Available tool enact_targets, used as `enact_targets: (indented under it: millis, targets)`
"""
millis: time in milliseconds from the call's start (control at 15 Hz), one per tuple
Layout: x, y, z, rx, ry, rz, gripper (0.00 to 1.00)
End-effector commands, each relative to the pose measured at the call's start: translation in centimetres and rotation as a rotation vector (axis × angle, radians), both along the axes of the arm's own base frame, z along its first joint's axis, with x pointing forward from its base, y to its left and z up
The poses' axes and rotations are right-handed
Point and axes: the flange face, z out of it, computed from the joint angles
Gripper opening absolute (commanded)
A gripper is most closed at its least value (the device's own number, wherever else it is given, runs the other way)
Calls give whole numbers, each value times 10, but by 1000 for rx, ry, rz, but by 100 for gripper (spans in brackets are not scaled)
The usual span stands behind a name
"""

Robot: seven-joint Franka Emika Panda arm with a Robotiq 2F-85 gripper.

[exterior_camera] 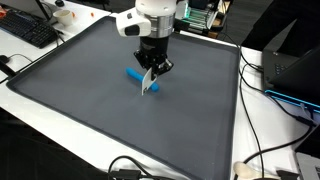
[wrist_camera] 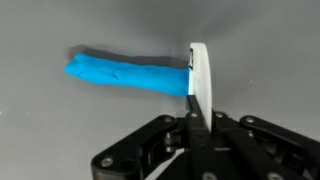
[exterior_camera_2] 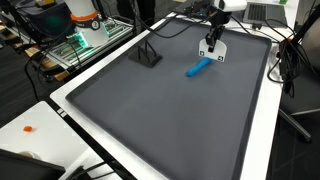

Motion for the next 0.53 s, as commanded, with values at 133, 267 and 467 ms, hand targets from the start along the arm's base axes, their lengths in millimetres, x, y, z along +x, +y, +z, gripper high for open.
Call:
enact_targets:
  millis: [133,267,467]
  targets:
    - [3,3,-13,-26,24,2,1]
    - [2,4,-20,-28,29,4,1]
    - [1,4,-28,-28,37,-2,1]
